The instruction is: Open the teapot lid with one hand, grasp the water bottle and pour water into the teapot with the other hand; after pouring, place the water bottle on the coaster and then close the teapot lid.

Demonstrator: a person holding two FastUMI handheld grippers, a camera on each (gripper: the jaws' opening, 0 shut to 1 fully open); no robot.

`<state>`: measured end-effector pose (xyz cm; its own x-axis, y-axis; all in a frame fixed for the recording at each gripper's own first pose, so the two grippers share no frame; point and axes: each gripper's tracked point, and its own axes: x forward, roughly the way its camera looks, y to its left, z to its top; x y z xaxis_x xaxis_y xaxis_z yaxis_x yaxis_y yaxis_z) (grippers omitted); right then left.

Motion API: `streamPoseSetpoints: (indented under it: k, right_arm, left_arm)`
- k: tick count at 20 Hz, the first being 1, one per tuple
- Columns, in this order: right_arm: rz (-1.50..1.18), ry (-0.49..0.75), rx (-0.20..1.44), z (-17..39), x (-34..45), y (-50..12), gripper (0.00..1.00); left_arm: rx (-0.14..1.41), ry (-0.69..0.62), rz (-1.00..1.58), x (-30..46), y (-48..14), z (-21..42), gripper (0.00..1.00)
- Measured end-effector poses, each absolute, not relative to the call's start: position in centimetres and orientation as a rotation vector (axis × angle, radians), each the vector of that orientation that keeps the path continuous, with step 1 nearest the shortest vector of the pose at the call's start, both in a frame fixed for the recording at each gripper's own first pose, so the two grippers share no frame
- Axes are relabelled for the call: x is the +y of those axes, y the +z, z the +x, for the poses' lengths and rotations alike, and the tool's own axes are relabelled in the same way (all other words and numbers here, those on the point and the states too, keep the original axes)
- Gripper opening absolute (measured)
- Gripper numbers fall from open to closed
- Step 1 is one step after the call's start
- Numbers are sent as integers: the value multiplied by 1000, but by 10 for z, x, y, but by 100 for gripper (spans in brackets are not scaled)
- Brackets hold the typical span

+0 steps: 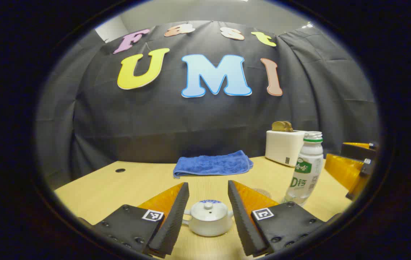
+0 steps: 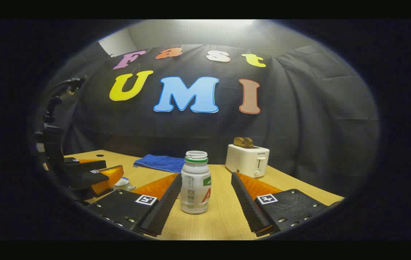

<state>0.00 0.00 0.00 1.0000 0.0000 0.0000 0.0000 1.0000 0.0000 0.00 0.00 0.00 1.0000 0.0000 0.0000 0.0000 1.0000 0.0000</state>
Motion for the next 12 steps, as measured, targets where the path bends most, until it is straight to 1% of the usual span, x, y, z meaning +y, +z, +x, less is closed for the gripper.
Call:
streamPoseSetpoints:
  k: [2, 5, 8, 10, 12]
  right_arm:
    - [3, -5, 0, 3, -5, 1, 85]
    - [20, -3, 15, 5, -9, -4, 85]
    - [37, -12, 25, 7, -15, -9, 85]
    - [52, -16, 36, 9, -18, -12, 85]
    - [57, -21, 43, 9, -21, -15, 85]
  left_arm:
    - [36, 8, -4, 3, -14, 11, 75]
    - [73, 14, -4, 2, -27, 21, 63]
    - [77, 13, 13, 0, -27, 22, 64]
    - [75, 14, 25, -3, -26, 22, 61]
    - [73, 17, 41, -5, -25, 24, 47]
